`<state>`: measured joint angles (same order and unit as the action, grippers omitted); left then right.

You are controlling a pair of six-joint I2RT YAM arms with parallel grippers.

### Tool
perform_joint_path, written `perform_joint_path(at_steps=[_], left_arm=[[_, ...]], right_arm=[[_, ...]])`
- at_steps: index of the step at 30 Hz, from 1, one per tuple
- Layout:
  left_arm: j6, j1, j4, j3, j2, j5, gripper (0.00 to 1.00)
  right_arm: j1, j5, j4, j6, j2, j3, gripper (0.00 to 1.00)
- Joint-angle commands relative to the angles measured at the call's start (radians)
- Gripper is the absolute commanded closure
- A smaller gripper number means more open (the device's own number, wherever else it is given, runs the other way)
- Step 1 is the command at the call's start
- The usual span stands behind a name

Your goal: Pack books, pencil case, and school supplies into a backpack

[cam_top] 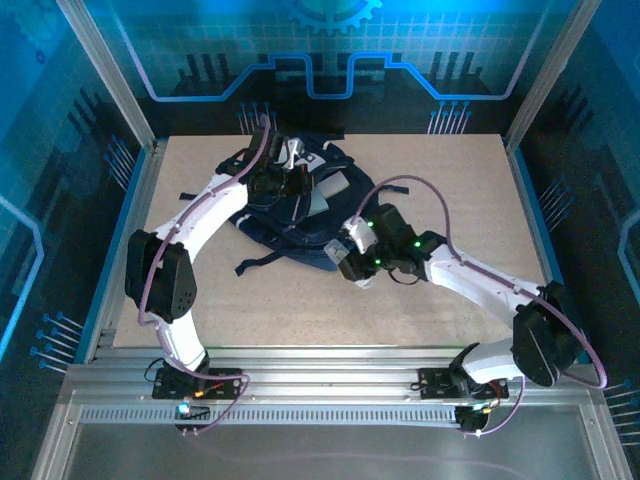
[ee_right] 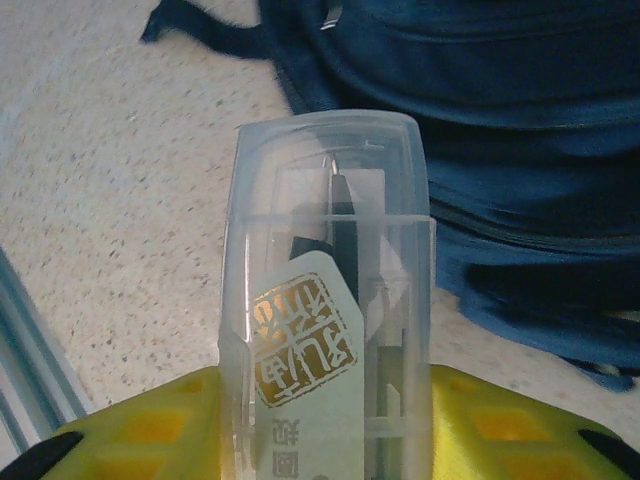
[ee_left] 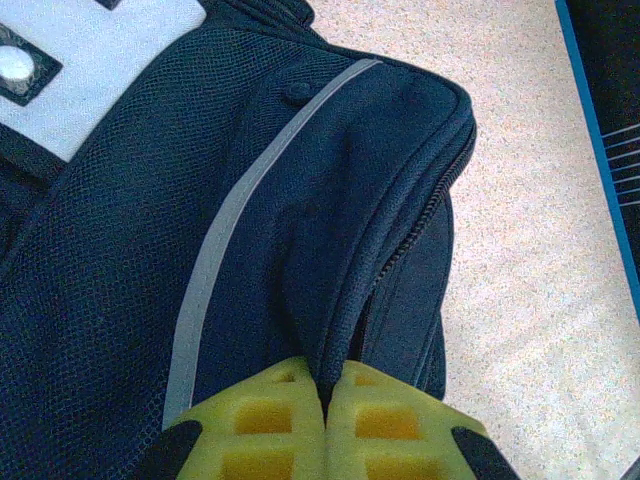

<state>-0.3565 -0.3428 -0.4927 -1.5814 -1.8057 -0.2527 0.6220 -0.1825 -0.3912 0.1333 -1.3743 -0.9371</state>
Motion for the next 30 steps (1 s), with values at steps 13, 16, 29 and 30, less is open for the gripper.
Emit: perform_joint_path(at_steps=[13,16,29,30], left_arm=[[-0.037,0.029,0.037,-0.028,-0.001,-0.068,1.0],[-0.057,0.028,0.046,-0.033,-0.005,-0.105,1.0],[-0.103,0.01,0.087,-0.003,0.032,-0.108,1.0],[-0.108,0.011,0.093,0.003,0.033,-0.109,1.0]], right_arm=[[-0.143,0.17,-0.01,0.433,-0.374,-0.459,0.52],[-0.144,0.192,-0.02,0.5,-0.479,-0.56,0.52],[-0.13,-0.035,0.234,0.739,-0.628,-0.648,0.24],[-0.133,-0.044,0.241,0.739,-0.62,-0.634,0.27]])
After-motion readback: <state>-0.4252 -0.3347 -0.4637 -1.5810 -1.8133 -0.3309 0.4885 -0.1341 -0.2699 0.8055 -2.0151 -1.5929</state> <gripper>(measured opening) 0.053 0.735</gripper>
